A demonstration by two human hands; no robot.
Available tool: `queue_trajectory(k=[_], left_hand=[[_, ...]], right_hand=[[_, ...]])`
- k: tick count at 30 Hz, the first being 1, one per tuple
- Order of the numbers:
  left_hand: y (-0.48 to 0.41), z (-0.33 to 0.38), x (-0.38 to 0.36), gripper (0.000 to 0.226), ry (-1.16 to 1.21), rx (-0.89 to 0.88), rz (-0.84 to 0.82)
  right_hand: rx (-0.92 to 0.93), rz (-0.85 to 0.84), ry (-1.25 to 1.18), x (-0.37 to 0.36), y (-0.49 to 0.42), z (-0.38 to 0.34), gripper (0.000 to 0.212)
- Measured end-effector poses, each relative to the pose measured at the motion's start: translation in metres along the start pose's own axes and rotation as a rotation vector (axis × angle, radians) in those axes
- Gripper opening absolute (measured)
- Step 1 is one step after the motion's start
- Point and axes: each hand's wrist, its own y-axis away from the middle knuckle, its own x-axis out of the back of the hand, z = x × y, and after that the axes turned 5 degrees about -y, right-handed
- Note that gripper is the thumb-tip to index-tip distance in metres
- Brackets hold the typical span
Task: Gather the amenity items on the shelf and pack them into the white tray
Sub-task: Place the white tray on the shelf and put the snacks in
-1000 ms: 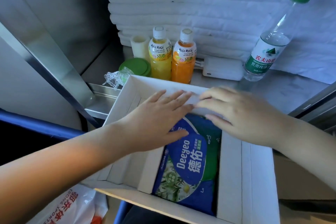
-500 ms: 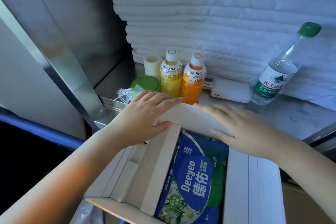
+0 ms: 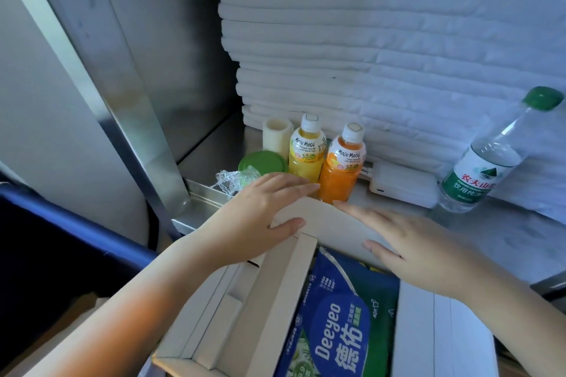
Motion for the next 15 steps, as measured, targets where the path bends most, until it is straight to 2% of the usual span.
queue_trajectory(k=[2, 6, 15], left_hand=[[-0.006, -0.003, 0.008, 0.05, 0.045, 0.028, 0.072], [-0.024, -0.009, 0.024, 0.051, -0.013, 0.096, 0.153], [-0.067, 0.005, 0.03, 0.053, -0.151, 0.019, 0.135]], right_hand=[[-0.002, 0.005, -0.006, 0.0, 0.0, 0.001, 0.068], [-0.016, 0.001, -0.02, -0.001, 0.0, 0.001, 0.068], [-0.032, 0.013, -0.03, -0.005, 0.0, 0.004, 0.067]])
